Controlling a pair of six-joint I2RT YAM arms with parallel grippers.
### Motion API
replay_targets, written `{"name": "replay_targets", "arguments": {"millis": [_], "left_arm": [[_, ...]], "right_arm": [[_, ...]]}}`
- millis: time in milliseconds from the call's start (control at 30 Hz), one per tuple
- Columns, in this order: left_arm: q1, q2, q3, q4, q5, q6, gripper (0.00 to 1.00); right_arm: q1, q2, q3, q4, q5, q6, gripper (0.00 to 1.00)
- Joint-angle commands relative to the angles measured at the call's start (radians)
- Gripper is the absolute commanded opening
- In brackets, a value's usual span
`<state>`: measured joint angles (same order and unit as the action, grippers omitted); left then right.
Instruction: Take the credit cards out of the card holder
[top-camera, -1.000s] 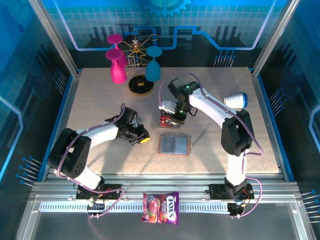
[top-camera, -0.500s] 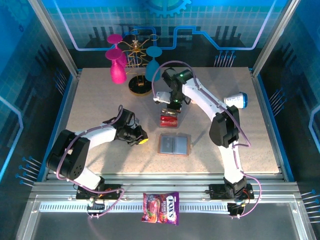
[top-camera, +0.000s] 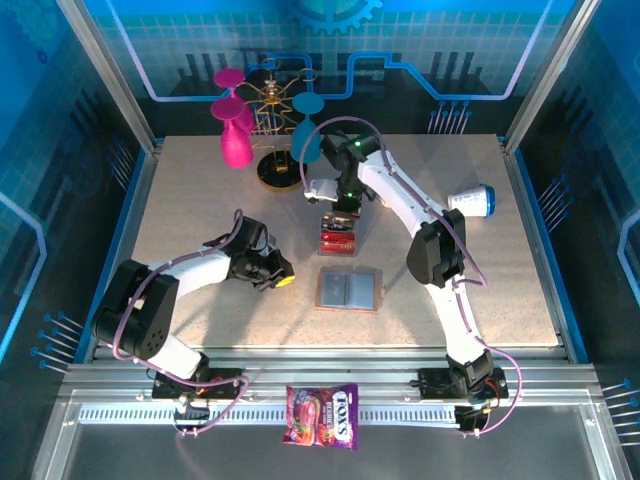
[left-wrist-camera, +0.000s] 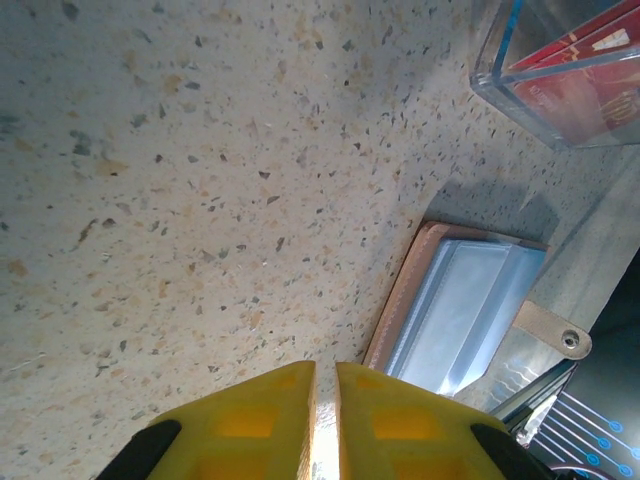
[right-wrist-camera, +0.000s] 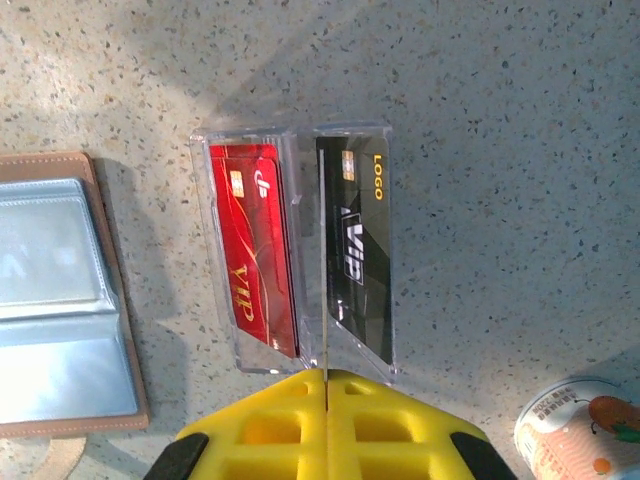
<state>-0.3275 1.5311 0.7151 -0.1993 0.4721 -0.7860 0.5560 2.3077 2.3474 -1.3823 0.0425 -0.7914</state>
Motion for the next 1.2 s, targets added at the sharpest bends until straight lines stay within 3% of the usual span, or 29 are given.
{"name": "replay_targets", "arguments": {"millis": [0,433,567,633,1167], "left_arm": [[0.015,-0.023,-0.020,-0.002,0.029,-0.001,0.14],[0.021,-0.034,-0.020,-0.021,0.020,-0.001,0.14],[0.021,-0.030,-0.014,-0.023,0.022,0.001,0.15],[0.021,-0.028,-0.010,-0.030,0.023,0.006,0.15],[-0.006,0.010,0.034,-0.022,0.055,0.009,0.17]], "right_arm": [[-0.016,0.050,0.050,-0.047,0.006,-0.034,0.00],[-0.021,0.114,0.068,-0.051,-0.030,-0.040,0.00],[-0.021,0.109,0.066,-0.016,0.036,-0.024,0.17],[-0.021,0.103,0.065,0.018,0.092,-0.009,0.21],[-0.017,-0.148,-0.226,0.218,0.043,0.112,0.26]]}}
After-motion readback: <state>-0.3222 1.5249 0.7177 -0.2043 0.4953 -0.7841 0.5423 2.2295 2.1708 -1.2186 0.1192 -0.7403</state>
